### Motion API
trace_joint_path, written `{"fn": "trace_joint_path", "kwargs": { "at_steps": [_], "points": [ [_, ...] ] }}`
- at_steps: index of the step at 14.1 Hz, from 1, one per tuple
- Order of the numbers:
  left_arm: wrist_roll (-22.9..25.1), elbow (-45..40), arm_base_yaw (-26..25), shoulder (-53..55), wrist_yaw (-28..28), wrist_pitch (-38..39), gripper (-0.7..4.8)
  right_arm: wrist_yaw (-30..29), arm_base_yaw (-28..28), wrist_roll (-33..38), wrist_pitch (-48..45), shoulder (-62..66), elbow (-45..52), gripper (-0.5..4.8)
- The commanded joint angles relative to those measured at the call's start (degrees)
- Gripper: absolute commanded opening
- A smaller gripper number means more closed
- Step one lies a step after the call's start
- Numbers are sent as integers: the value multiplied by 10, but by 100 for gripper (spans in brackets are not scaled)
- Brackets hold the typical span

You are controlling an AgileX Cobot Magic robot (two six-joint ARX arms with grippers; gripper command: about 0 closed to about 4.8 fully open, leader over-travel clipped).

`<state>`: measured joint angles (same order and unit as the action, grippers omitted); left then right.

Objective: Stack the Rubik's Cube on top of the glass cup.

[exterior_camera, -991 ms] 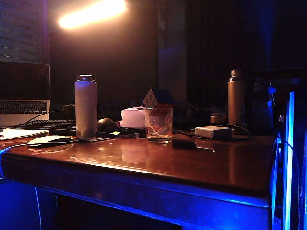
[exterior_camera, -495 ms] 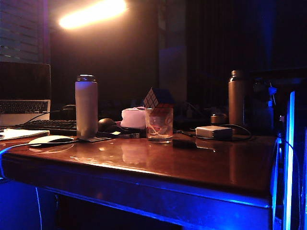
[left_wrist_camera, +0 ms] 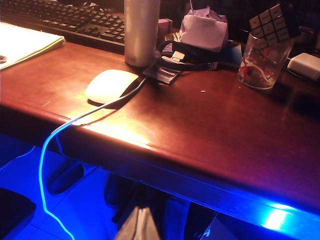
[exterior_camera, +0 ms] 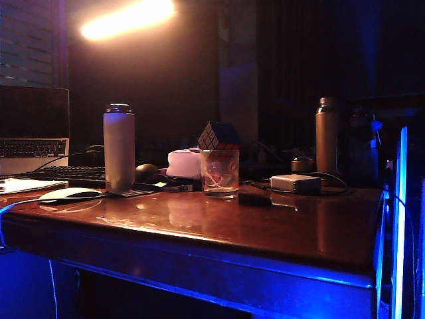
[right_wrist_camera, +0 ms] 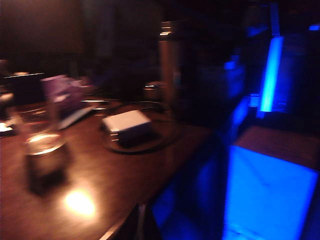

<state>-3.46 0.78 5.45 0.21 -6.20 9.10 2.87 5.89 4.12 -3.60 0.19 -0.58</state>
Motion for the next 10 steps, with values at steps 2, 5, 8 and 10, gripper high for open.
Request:
{"fn": "trace_joint_path", "kwargs": {
  "at_steps": [2,5,8,10],
  "points": [
    [0,-4,0,-2,-1,4,-2,12,4,2,-9,0,2,-1],
    [0,-4,0,-2,0,4,-2,7,27,2,-9,0,2,-1],
    [0,-4,0,-2,0,4,-3,7,28,2,-9,0,2,-1],
    [0,-4,0,-2,-1,4,-3,6,28,2,-9,0,2,-1]
  ]
}}
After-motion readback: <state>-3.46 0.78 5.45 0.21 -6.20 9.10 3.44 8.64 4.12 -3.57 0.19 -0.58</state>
